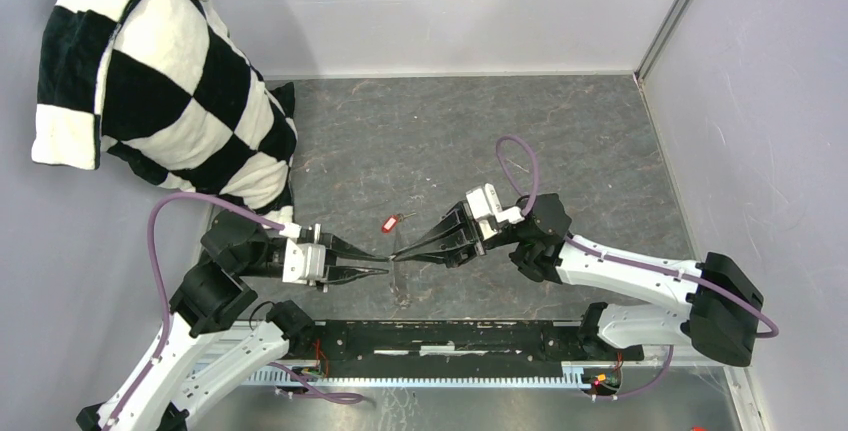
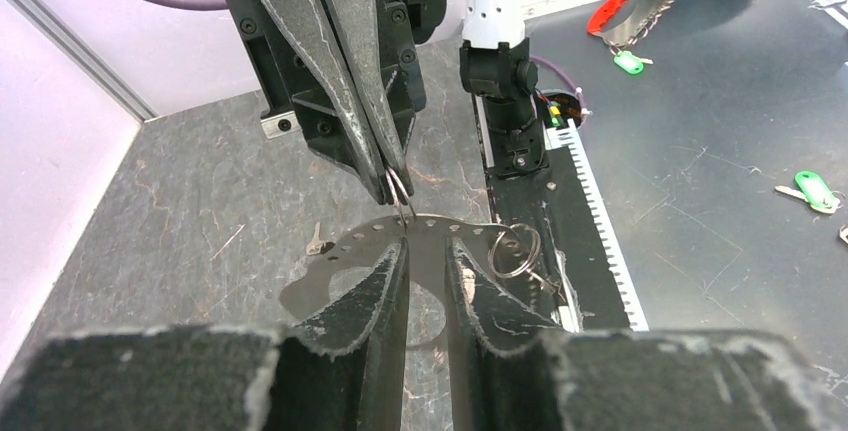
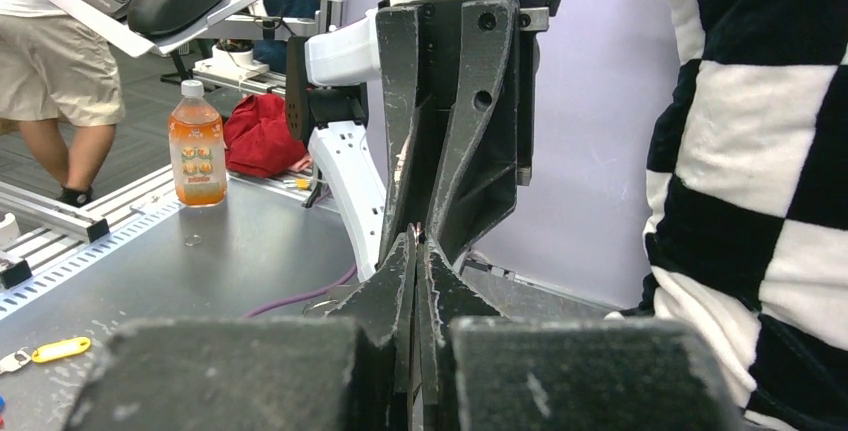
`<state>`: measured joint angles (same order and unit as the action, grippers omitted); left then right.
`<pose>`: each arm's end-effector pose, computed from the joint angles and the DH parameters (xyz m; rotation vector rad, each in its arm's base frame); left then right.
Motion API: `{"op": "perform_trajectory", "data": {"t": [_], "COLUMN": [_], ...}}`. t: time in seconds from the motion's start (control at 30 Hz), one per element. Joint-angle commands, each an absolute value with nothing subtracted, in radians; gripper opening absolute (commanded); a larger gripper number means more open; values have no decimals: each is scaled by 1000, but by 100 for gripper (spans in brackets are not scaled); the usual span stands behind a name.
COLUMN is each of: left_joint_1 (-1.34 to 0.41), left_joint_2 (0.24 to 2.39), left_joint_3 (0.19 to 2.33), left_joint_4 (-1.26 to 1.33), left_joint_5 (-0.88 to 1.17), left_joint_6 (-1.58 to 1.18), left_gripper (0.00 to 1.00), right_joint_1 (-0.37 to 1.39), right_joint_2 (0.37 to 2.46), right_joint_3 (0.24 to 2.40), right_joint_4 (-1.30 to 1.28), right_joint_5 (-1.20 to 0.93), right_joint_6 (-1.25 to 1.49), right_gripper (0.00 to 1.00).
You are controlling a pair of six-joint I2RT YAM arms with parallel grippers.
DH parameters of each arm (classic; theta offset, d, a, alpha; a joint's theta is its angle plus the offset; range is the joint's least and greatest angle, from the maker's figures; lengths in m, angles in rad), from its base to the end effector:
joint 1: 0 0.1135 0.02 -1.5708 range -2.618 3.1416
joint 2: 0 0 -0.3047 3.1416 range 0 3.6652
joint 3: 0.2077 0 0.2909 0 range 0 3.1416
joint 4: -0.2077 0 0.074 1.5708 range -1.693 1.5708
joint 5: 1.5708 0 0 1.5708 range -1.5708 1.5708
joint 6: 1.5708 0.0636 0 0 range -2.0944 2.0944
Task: Put the keys on the keyring
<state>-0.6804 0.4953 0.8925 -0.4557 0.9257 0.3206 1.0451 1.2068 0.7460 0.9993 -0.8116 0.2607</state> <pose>0.0483 -0.1045 0.4172 1.3780 1.0056 -1.0182 0.1078 0.2777 0.3858 -1.1780 0.6911 1.5373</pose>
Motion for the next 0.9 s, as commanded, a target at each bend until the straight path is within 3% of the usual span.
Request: {"op": "perform_trajectory", "data": {"t": [0.0,0.27,0.6,0.67,0.87], "left_joint_1": [-681,-681,-681,-681,-681], "left_joint_2": [492,504,506,506,506], "left_joint_3": [886,885,876,880,891], "left_joint_4": [-409,-390,-390,-399,-514], "left_joint_5": [907,882,773,758,754], "left_joint_6": [269,255,281,293,431], "left_gripper": [26,31,2,2,2], "right_joint_1": [1041,1045,1052,1052,1041], "right_joint_2": [1216,1219,1218,1206,1155], "right_joint_3": [741,741,758,780,957], "right_joint_4": [1081,1065,977,869,330], "right_joint_5": [-783,-775,-769,-767,-743], "right_joint_6": [285,284,263,228,-4], "right_gripper": [1,1,1,4,29]}}
